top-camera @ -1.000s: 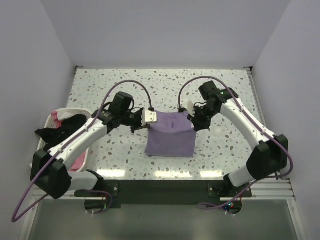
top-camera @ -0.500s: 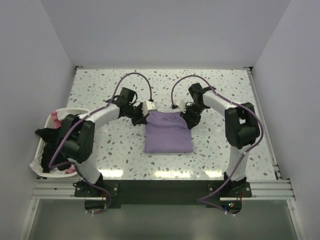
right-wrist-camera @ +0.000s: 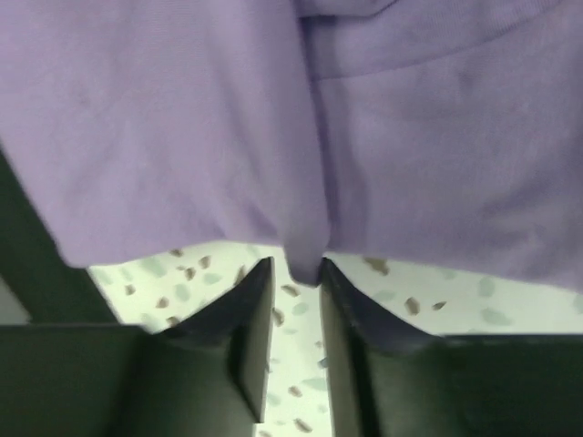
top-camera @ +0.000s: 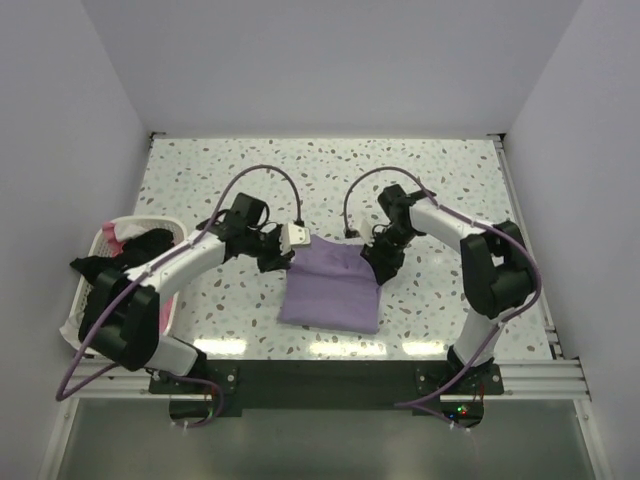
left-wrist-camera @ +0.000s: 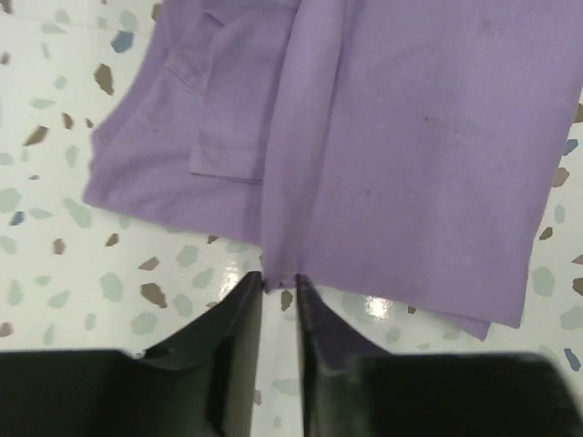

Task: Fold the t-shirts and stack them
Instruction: Fold the tshirt

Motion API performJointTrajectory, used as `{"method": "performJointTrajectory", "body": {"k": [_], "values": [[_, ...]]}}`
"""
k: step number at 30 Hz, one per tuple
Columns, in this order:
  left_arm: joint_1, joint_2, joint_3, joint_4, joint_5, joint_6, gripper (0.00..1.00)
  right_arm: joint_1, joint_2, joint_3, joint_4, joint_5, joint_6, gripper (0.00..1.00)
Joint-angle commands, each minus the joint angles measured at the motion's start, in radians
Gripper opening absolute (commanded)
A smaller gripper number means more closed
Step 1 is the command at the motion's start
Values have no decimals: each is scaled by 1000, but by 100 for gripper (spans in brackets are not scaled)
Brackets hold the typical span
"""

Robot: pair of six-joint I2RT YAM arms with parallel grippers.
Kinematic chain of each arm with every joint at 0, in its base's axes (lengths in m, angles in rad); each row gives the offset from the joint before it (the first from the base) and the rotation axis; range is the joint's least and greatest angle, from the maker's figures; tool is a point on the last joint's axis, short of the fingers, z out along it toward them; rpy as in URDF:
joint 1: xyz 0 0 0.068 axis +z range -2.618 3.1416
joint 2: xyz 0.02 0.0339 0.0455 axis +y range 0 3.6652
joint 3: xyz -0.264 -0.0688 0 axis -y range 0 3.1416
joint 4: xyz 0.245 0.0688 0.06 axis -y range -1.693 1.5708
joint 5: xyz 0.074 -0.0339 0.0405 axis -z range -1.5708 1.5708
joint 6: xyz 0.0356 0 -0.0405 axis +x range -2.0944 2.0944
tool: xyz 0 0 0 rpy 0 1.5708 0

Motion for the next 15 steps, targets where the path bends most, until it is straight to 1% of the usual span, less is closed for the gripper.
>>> {"method": "performJointTrajectory", "body": {"k": [1,2,4,5,7,8,9,11,12,13,15], "values": [[7,-94,51,-51,34,55,30,-30,-72,70,-167,-98,-22,37],[7,-100,86,-52,34,60,41,-53,-61,138,-198,-123,-22,45],[1,-100,125,-73,46,99,50,-80,-32,221,-273,-173,-7,50],[-17,-94,160,-78,58,118,53,-102,8,304,-289,-231,7,50],[-46,-59,188,-87,57,156,54,-108,53,408,-300,-261,76,49],[-78,-42,209,-86,54,167,54,-107,79,435,-295,-287,104,48],[-95,-5,220,-83,51,181,54,-108,121,458,-283,-299,175,43],[-141,38,246,-75,43,190,50,-107,163,498,-225,-336,255,36],[-152,83,255,-74,44,193,48,-104,201,507,-212,-342,310,31],[-158,105,275,-68,49,193,45,-94,215,518,-180,-347,338,28],[-178,168,292,-60,52,195,42,-79,258,524,-147,-355,389,24]]}}
